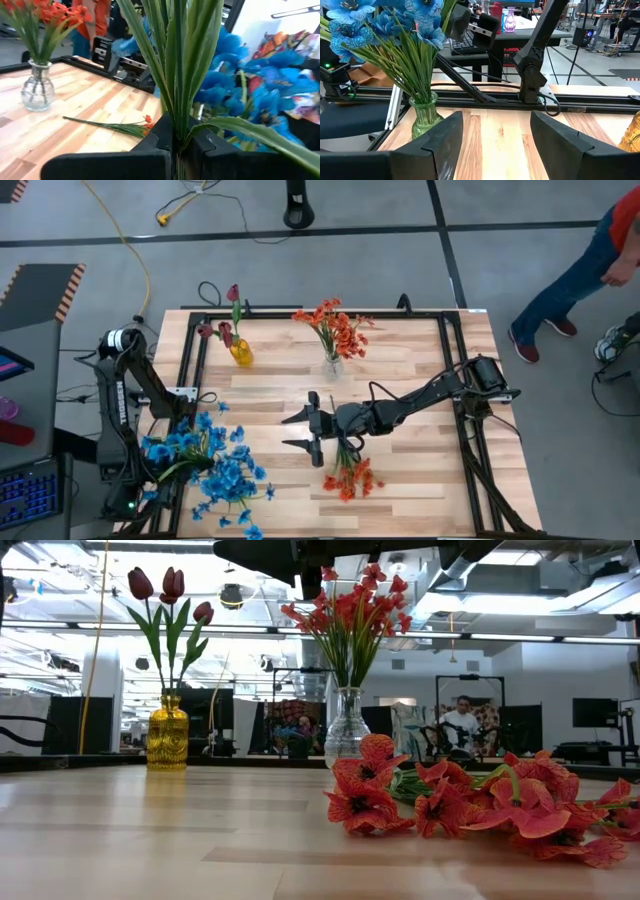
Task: Sort flowers into vase by color
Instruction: Put the blue flowers into the green vase
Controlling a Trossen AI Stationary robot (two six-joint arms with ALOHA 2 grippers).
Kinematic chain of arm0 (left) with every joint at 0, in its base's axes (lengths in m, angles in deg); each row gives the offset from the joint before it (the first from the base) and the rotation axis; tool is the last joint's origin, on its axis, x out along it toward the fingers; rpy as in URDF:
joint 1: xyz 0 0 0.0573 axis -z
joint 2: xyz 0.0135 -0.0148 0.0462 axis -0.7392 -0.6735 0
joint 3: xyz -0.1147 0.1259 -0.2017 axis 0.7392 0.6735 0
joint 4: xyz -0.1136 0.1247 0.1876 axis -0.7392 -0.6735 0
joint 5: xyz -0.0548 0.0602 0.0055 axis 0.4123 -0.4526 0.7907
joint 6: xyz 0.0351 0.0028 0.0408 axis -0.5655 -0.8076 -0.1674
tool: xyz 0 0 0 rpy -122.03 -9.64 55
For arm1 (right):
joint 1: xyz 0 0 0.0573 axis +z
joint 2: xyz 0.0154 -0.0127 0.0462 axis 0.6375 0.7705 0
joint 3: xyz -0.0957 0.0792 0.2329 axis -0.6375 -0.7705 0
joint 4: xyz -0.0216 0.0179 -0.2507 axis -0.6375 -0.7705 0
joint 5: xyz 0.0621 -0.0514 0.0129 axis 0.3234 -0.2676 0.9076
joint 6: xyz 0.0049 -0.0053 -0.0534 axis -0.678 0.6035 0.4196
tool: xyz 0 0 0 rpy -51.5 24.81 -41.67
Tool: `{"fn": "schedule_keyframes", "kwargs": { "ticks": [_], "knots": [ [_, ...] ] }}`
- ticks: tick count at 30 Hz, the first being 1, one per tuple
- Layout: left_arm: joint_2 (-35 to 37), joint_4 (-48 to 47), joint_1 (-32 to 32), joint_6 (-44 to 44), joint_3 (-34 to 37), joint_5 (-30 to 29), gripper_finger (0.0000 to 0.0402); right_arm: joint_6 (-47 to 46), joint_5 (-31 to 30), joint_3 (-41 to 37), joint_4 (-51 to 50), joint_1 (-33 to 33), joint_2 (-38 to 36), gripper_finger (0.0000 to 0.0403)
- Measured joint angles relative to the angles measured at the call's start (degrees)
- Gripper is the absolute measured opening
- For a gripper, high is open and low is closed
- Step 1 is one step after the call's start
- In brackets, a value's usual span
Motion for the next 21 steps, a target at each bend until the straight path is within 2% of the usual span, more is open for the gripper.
{"fn": "schedule_keyframes", "kwargs": {
  "ticks": [10, 21],
  "knots": [
    [-3.0, 0.0, -1.8, 3.0, 0.0, 1.1, 0.0, 0.0, 0.0, 0.0, 0.0, 0.0, 0.0, 0.026],
    [-3.0, -0.2, -1.8, 1.0, 0.4, 3.7, 0.0, 0.0, 0.0, 0.0, 0.0, 0.0, 0.0, 0.026]
  ]
}}
